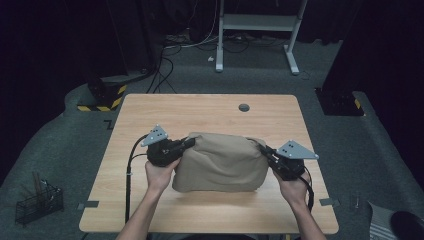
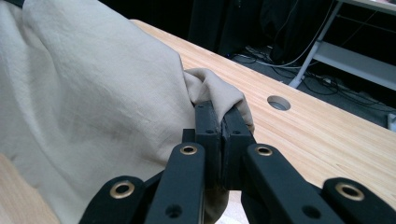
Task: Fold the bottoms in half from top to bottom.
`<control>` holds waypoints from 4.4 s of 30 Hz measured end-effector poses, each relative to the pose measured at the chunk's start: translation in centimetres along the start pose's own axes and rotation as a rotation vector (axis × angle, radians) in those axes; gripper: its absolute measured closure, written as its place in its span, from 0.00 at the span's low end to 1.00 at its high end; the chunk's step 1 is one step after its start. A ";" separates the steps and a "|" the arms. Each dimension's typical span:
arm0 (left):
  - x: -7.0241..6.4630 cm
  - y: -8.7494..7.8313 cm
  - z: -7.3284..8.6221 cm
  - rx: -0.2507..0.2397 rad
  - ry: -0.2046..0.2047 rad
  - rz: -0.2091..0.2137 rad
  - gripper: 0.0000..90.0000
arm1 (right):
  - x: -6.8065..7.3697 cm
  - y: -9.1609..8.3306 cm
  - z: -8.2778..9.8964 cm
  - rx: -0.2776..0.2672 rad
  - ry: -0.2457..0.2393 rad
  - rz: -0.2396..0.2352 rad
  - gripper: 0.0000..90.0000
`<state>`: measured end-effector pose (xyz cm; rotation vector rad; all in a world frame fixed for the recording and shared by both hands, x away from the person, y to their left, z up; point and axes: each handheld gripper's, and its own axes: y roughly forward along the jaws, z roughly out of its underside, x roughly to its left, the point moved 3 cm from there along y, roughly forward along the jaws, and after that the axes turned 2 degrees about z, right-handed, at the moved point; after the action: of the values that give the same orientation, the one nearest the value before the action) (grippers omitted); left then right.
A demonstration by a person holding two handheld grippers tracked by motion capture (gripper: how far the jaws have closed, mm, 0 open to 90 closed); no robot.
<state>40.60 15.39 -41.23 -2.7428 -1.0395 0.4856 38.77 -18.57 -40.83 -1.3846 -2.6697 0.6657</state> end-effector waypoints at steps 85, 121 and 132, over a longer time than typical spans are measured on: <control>8.0 6.9 3.0 0.169 -0.093 -0.172 0.93 | -3.9 11.1 1.9 0.151 0.126 0.039 0.98; 9.5 8.7 5.1 0.250 -0.092 -0.215 0.93 | -4.0 13.9 4.3 0.229 0.134 0.064 0.98; 9.9 9.1 6.2 0.266 -0.110 -0.227 0.93 | -4.0 15.0 5.3 0.254 0.159 0.052 0.97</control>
<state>50.95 15.52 -51.88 -2.3561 -1.1985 0.6884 51.32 -16.08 -51.11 -1.3787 -2.3410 0.8280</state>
